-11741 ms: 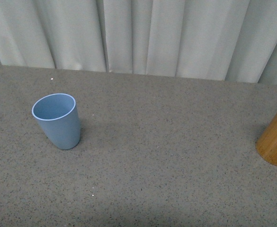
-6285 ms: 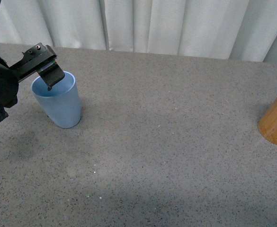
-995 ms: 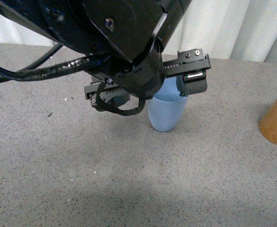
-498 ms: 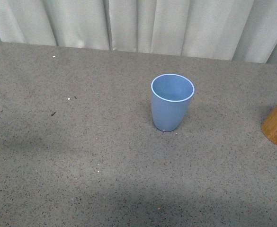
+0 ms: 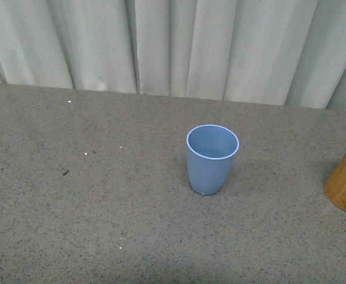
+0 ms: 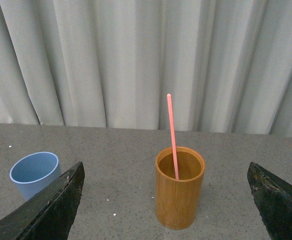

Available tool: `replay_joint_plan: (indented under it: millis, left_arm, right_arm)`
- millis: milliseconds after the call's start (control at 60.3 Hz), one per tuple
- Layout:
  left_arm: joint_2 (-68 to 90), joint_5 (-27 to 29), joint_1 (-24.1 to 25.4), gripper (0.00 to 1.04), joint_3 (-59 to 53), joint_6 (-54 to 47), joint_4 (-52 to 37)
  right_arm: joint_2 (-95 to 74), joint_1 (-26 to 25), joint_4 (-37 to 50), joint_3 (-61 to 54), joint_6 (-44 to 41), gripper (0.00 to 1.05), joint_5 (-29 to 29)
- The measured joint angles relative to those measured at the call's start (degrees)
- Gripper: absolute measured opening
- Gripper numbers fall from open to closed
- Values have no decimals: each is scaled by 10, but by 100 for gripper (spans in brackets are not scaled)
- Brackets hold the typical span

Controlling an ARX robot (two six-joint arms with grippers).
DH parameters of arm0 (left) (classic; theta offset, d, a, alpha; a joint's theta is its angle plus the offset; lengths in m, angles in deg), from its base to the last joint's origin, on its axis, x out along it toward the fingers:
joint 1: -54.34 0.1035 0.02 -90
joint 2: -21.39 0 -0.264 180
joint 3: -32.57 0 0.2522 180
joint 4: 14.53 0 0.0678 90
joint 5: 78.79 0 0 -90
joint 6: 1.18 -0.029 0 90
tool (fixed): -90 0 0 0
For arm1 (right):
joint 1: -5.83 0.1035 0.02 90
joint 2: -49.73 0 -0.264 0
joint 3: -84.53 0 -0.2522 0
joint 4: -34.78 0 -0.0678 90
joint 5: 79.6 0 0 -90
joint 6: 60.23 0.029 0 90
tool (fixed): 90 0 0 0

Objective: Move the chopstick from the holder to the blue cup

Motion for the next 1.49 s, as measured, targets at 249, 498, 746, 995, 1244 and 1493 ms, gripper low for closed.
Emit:
replay_joint_plan:
  millis: [249, 498, 746, 995, 1244, 1493]
  left_arm:
    - [-3, 0, 0, 4, 0, 0, 2]
    - [-3, 0, 0, 38, 0, 0, 2]
    - [-4, 0, 0, 86, 0, 0, 2]
    - [-4, 0, 0, 98, 0, -1, 2]
    - [-4, 0, 0, 98, 0, -1, 2]
    - [-4, 0, 0, 98, 0, -1, 2]
  right_arm:
    - [0, 0, 0, 0, 0, 95, -1]
    - [-26, 33, 35, 0, 39, 95, -101]
    - [-458, -3, 340, 116, 89, 95, -120]
    - [-758, -45, 347, 270, 0, 95, -50]
    - [-910, -31, 329, 423, -26, 95, -19]
    - [-998, -14, 303, 494, -30, 95, -31]
